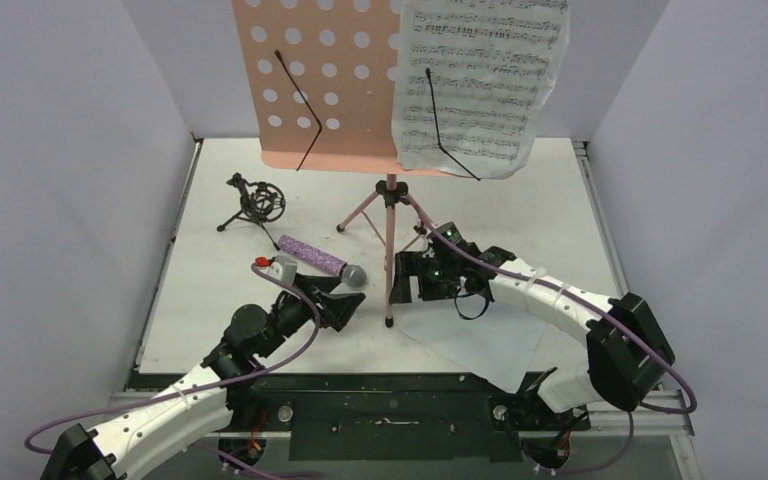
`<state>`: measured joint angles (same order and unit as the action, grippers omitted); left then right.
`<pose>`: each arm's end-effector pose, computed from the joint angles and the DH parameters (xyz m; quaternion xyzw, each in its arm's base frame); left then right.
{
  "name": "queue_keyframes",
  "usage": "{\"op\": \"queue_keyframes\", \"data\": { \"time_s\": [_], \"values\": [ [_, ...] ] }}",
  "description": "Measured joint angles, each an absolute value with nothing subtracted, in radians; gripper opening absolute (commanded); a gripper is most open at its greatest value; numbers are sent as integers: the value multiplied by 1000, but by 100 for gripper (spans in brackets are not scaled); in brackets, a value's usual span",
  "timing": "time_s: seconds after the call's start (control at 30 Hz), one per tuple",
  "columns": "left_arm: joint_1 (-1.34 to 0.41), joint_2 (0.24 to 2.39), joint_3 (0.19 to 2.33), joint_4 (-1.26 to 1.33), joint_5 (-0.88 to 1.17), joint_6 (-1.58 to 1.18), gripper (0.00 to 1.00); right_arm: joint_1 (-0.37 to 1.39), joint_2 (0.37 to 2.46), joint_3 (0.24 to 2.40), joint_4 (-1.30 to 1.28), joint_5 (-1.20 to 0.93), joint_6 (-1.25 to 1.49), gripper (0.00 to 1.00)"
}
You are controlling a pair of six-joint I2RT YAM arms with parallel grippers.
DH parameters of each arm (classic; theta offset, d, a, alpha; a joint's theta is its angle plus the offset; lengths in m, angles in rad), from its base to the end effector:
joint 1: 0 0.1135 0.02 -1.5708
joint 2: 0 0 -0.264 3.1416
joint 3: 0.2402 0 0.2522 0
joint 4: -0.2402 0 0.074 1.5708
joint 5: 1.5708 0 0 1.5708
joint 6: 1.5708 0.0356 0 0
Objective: Set up the instrument practice props
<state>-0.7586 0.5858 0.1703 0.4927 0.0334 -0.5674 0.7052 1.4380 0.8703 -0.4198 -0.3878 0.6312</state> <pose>0.1136 -0.1093 0.2239 0.0770 0.6749 -0.4606 0.5713 0.2066 0.1935 0.2048 -0.0901 0.9371 0.3197 0.1071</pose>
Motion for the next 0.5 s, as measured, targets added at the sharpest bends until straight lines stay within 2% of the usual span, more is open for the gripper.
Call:
{"op": "queue_keyframes", "data": {
  "time_s": [0.23, 0.4, 0.5],
  "values": [
    [-759, 606, 152, 513, 23, -591, 87, 695, 1474, 962, -421, -189, 529, 90],
    [-759, 630, 147, 518, 33, -603, 87, 694, 1617, 922, -415, -150, 486, 90],
    [-760, 632, 135, 520, 39, -617, 87, 696, 1612, 899, -381, -166, 471, 90]
  ]
}}
